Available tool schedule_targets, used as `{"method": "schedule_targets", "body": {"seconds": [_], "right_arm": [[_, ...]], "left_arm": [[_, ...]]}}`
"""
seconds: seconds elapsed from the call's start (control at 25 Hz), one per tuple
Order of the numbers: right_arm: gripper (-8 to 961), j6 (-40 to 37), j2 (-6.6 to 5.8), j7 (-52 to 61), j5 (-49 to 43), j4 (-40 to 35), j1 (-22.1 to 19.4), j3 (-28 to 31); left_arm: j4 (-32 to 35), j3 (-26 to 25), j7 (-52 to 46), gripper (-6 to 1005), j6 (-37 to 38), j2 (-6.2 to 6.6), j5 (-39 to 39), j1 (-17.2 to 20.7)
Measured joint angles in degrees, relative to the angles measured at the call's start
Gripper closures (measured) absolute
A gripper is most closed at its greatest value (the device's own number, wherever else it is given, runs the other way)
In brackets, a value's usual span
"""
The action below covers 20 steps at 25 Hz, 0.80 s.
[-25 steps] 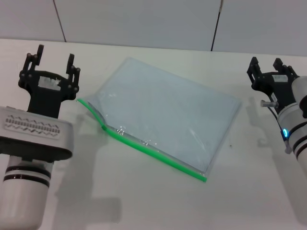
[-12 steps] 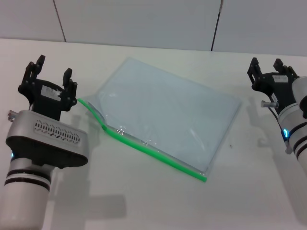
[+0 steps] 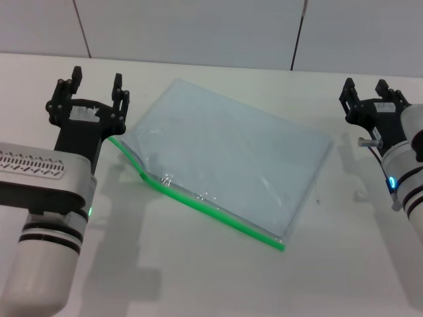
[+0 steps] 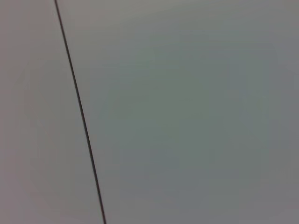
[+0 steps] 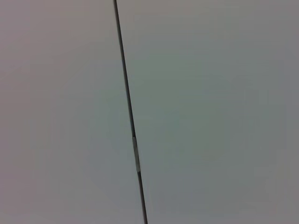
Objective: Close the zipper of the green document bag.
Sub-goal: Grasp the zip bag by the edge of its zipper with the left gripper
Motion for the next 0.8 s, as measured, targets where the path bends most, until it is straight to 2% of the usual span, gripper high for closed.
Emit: {"method": "schedule_targets", "body": {"seconds": [0.2, 0.8], "right_arm": [[344, 0.0, 0.01, 0.0, -0.03, -0.11, 0.0, 0.02], [347, 0.1, 0.01, 0.0, -0.06, -0.1, -0.08, -0.01]], "left_arm": [[-0.72, 0.16, -4.6, 385, 0.12, -0.11, -0.14, -0.34], [-0.98, 0.12, -4.73, 385, 0.27, 0.04, -0.44, -0.17]]}}
